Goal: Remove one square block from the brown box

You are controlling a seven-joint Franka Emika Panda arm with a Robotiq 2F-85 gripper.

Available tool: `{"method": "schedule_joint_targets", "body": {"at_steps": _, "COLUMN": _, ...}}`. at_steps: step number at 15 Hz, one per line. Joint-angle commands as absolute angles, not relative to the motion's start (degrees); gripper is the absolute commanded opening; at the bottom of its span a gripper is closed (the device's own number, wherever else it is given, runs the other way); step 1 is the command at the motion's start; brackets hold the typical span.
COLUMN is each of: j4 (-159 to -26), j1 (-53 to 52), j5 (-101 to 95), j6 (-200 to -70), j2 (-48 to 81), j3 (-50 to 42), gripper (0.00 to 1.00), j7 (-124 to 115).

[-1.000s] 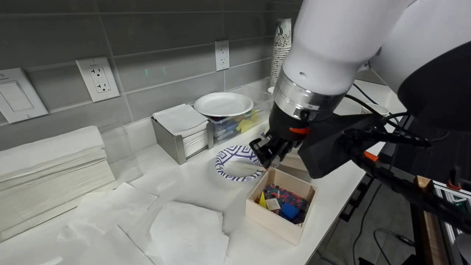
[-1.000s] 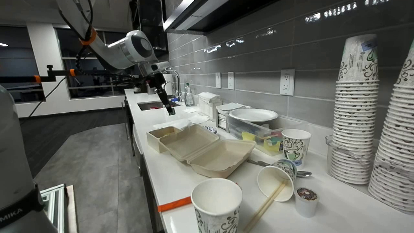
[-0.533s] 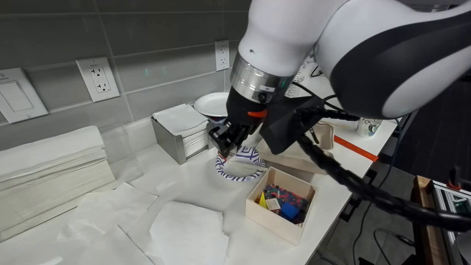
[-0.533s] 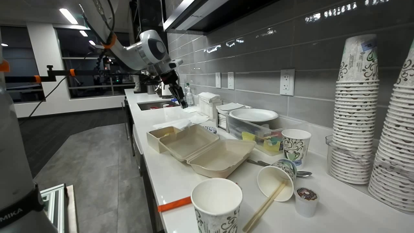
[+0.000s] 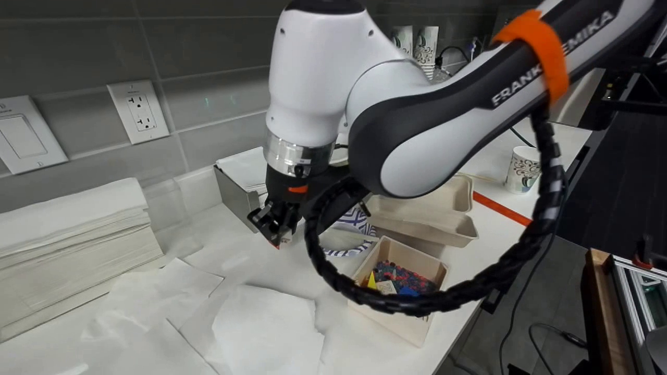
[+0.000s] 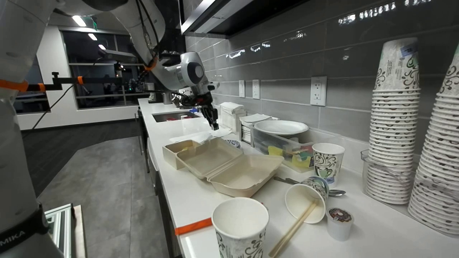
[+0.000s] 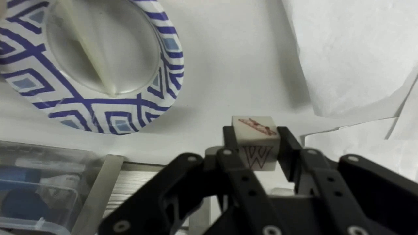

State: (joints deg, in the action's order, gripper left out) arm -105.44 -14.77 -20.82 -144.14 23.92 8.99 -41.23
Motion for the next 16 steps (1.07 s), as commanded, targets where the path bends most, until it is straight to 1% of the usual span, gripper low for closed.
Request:
{"method": "schedule_joint_targets", "body": {"at_steps": 1, "j4": -96.93, "j1": -17.82, "j5": -16.92, "j6": -141.39, "j2": 31.89, "j3": 6.15, "gripper": 0.09, "j7": -38.04}}
{"method": "schedule_joint_targets", "body": {"at_steps": 8, "j4": -91.16, "j1": -20.03, "j5": -12.86, "j6": -141.27, "j2": 37.87, "j3": 3.12, "gripper": 0.09, "j7": -36.32}}
{"method": "schedule_joint_targets", "body": {"at_steps": 9, "j4": -91.0, "j1": -20.14, "j5": -12.4, "j6": -141.22, "j2": 38.07, "j3": 2.99, "gripper": 0.15, "j7": -35.89}}
{"method": "schedule_joint_targets", "body": {"at_steps": 10, "j4": -90.8, "j1": -20.19, "j5": -11.93, "j6": -140.72, "j2": 38.05, "j3": 3.02, "gripper": 0.33, "j7": -35.36}}
{"method": "schedule_joint_targets", "body": {"at_steps": 11, "j4": -91.05, "j1": -20.2, "j5": -11.56, "j6": -140.41, "j2": 37.66, "j3": 3.14, "gripper": 0.59, "j7": -34.54}}
{"method": "schedule_joint_targets", "body": {"at_steps": 12, "j4": -91.32, "j1": -20.51, "j5": -11.66, "j6": -139.84, "j2": 37.14, "j3": 2.86, "gripper": 0.6, "j7": -34.25}}
{"method": "schedule_joint_targets", "body": {"at_steps": 13, "j4": -91.82, "j1": -20.78, "j5": -11.98, "j6": -139.04, "j2": 36.22, "j3": 2.63, "gripper": 0.66, "j7": -34.04}}
{"method": "schedule_joint_targets", "body": {"at_steps": 14, "j4": -92.22, "j1": -21.36, "j5": -12.85, "j6": -138.27, "j2": 35.31, "j3": 1.94, "gripper": 0.75, "j7": -34.38}}
{"method": "schedule_joint_targets", "body": {"at_steps": 16, "j4": -94.03, "j1": -21.75, "j5": -12.78, "j6": -136.0, "j2": 32.54, "j3": 1.92, "gripper": 0.88, "j7": -34.2}}
